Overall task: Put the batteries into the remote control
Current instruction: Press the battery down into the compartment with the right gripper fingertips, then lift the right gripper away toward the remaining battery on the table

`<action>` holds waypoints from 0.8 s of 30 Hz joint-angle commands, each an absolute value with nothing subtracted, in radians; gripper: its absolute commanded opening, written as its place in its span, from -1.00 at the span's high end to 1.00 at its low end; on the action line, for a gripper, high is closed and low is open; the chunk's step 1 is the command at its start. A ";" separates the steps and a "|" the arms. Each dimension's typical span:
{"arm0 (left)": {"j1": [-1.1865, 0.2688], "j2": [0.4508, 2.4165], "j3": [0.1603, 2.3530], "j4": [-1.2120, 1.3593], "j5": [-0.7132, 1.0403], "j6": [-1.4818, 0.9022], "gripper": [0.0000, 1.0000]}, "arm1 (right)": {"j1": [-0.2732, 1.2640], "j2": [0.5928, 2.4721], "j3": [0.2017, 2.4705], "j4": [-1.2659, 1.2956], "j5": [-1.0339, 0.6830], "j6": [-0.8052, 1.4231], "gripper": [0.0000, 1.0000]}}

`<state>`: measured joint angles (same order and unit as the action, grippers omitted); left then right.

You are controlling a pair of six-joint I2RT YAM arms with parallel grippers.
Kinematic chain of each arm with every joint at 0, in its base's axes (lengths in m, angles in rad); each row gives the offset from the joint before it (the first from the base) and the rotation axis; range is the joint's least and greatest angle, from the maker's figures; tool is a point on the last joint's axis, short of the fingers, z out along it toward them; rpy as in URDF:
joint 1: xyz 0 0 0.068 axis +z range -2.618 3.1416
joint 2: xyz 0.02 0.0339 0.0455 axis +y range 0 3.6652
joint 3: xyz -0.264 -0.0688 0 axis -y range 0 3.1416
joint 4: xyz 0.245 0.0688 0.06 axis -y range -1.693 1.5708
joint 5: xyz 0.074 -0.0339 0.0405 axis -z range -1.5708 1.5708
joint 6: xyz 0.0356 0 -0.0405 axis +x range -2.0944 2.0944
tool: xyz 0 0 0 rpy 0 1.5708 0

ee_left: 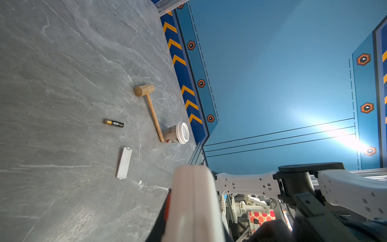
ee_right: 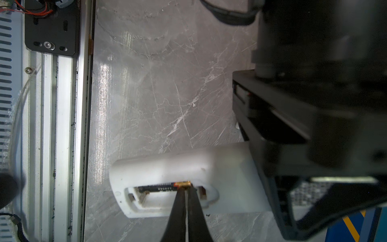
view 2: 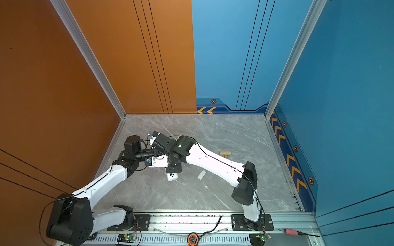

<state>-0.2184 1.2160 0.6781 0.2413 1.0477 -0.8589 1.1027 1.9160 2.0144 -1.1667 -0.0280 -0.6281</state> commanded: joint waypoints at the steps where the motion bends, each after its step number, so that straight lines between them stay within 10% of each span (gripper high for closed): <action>1: -0.222 1.188 0.691 0.273 1.062 -0.869 1.00 | 1.119 1.968 1.991 -1.165 0.014 -0.589 0.97; 7: -0.196 1.180 0.668 0.296 1.040 -0.888 1.00 | 1.117 1.954 1.990 -1.134 0.047 -0.467 0.88; 16: -0.144 1.169 0.657 0.117 0.968 -0.755 1.00 | 1.062 1.753 1.979 -1.064 0.031 -0.297 0.19; 24: -0.126 1.157 0.636 0.067 0.950 -0.709 1.00 | 0.751 1.620 1.677 -0.968 -0.068 -0.063 -0.08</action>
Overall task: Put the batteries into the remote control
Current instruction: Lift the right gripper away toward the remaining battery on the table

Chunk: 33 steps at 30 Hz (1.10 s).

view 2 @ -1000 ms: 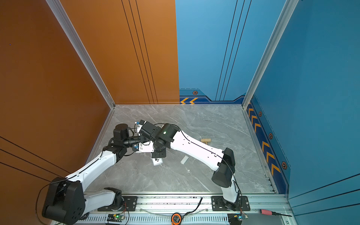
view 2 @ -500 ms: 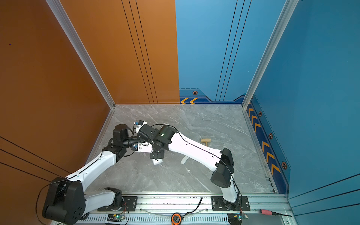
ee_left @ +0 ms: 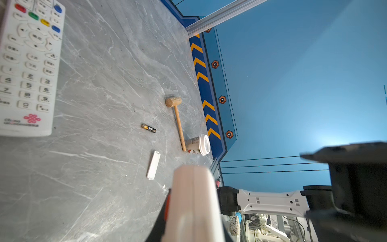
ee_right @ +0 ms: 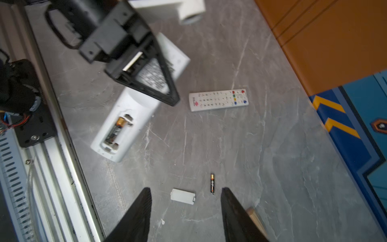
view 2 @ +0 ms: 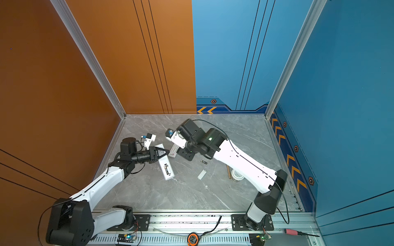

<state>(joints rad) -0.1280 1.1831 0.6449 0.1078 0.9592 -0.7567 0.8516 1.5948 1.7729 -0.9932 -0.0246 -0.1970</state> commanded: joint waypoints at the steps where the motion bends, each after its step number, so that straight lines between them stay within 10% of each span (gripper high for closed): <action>1: -0.127 1.153 0.635 0.063 0.949 -0.706 1.00 | 0.711 1.631 1.643 -0.961 -0.075 -0.040 -0.10; 8: -0.137 1.120 0.619 0.026 0.934 -0.695 1.00 | 0.513 1.790 1.605 -0.960 -0.133 0.157 -0.18; 25: -0.160 1.101 0.591 0.020 0.862 -0.665 1.00 | 0.582 1.751 1.278 -0.572 -0.283 1.132 -0.70; 33: -0.174 1.084 0.595 0.020 0.845 -0.637 1.00 | 0.601 1.756 1.250 -0.589 -0.220 1.441 -0.64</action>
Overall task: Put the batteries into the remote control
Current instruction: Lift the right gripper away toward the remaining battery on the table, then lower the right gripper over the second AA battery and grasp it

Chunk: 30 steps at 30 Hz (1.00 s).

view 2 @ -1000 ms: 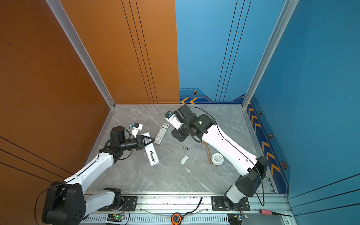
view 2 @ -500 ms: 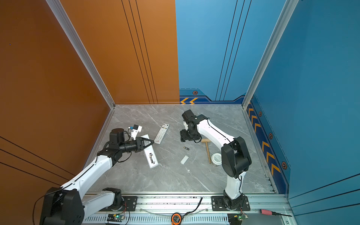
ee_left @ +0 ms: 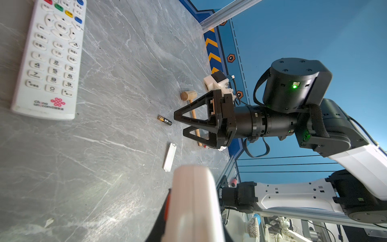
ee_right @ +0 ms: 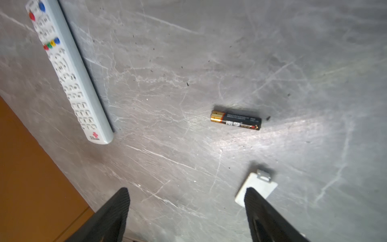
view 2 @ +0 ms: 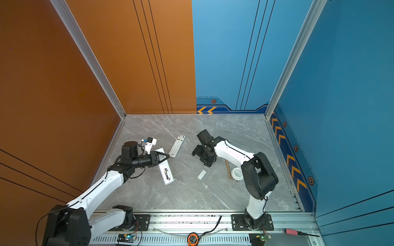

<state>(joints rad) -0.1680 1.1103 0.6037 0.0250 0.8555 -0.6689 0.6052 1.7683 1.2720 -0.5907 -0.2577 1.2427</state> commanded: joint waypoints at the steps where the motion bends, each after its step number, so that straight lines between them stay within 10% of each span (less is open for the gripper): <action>1: -0.175 1.079 0.596 0.019 0.844 -0.637 1.00 | 0.602 1.757 1.246 -0.593 -0.217 1.478 -0.61; 30: -0.180 0.996 0.603 -0.035 0.802 -0.590 1.00 | 0.581 1.940 1.306 -0.591 -0.120 1.745 -0.12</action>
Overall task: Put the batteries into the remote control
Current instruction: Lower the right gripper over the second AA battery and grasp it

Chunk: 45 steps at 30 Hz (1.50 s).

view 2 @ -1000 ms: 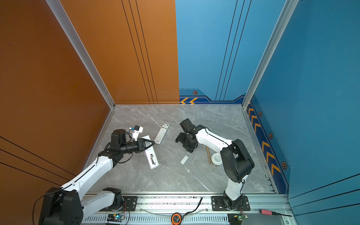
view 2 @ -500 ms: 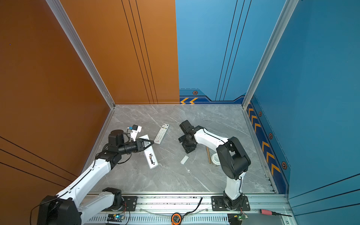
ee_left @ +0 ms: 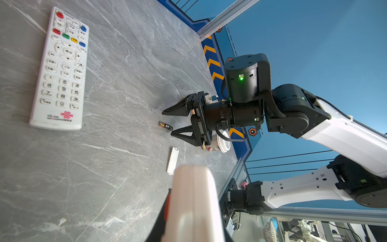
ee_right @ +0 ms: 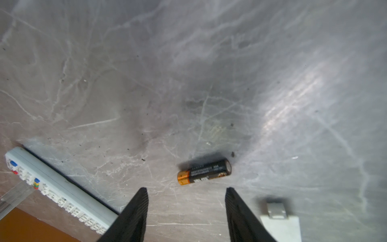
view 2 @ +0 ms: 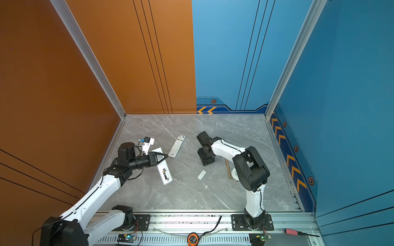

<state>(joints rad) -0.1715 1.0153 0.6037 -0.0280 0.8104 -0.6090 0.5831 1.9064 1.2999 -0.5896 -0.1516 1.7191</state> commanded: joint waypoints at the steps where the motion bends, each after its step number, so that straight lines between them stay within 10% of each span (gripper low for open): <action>1: -0.181 0.996 0.603 -0.034 0.803 -0.588 1.00 | 0.580 1.944 1.306 -0.589 -0.122 1.747 -0.11; 28: -0.182 0.922 0.612 -0.108 0.702 -0.532 1.00 | 0.527 2.001 1.175 -0.609 -0.140 1.727 0.61; 45: -0.200 0.930 0.616 -0.141 0.655 -0.512 1.00 | 0.574 2.162 1.496 -1.088 0.025 1.028 0.75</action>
<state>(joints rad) -0.1883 0.9321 0.6037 -0.1307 0.6609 -0.5381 0.5571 2.0727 1.5032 -0.8852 -0.1257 1.2270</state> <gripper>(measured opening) 0.202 0.130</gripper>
